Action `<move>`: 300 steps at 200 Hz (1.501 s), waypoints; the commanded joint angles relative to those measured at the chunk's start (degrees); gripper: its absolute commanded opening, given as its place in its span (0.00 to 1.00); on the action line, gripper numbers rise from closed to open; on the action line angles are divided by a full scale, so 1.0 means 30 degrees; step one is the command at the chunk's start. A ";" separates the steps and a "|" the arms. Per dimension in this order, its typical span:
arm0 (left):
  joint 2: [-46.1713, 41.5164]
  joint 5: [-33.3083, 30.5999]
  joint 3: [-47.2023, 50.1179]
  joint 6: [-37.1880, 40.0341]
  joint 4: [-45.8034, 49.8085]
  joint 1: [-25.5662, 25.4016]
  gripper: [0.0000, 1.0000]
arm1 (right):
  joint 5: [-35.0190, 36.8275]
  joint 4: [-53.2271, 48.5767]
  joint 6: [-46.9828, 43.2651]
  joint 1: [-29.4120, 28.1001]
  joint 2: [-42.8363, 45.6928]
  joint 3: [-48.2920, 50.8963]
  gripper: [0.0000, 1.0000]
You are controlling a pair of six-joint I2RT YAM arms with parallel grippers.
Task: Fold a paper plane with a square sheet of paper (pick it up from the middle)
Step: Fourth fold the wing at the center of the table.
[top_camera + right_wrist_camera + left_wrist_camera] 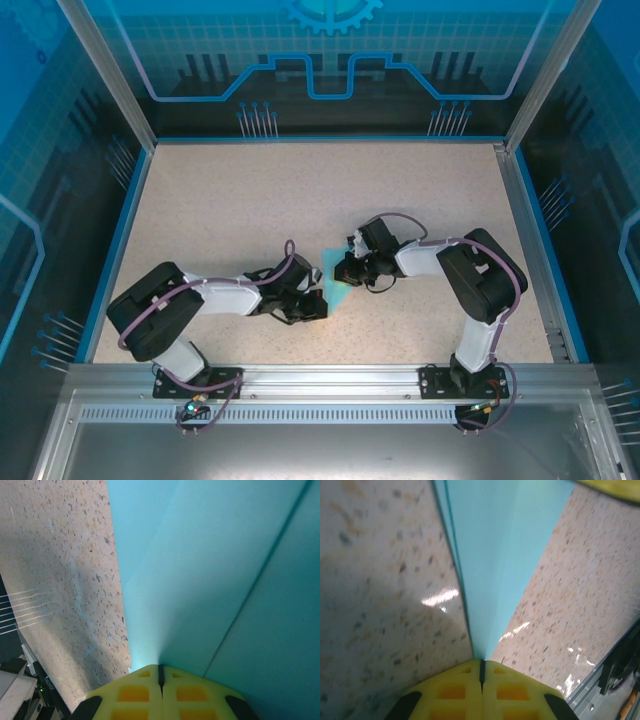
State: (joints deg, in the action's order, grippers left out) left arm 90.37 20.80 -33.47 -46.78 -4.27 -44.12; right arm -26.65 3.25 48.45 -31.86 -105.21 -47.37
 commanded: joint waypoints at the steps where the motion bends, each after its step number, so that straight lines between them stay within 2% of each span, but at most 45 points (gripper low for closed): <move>1: -0.0369 0.0622 0.0736 -0.0236 0.3573 -0.0521 0.03 | 0.3895 -0.3279 0.0298 -0.0126 -0.2158 0.0935 0.05; 35: -0.1542 -0.0783 -0.0093 -0.0046 0.4003 -0.0487 0.03 | 0.4235 -0.2839 0.1225 -0.0132 -0.1942 0.1299 0.05; 62: -0.2620 -0.2389 -0.0668 -0.0052 0.3670 -0.0451 0.04 | 0.4768 -0.1412 0.3636 -0.0314 -0.0818 0.2729 0.05; 110: -0.2710 -0.2776 -0.0053 -0.0917 -0.0046 -0.0441 0.04 | 0.6655 -0.0464 0.6947 -0.1526 0.1252 0.4251 0.05; 158: -0.2142 -0.4285 0.0434 -0.1174 -0.1217 -0.0323 0.03 | 0.6414 -0.0299 0.6646 -0.1566 0.1379 0.4067 0.05; 209: -0.0962 -0.4374 0.0550 -0.1306 -0.1484 -0.0302 0.02 | 0.6190 -0.0033 0.6482 -0.1569 0.1283 0.4132 0.05; 254: -0.1286 -0.5080 0.1322 -0.1253 -0.0868 -0.0294 0.01 | 0.6226 -0.0212 0.5822 -0.1545 0.1722 0.4065 0.05; 300: -0.1211 -0.4776 0.1896 -0.1459 -0.1025 -0.0297 0.00 | 0.5932 -0.0284 0.4392 -0.1481 0.2758 0.3767 0.06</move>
State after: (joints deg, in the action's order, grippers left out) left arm 86.61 7.20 -29.82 -49.91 -9.63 -45.06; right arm -13.28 12.60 65.63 -36.34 -97.36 -37.93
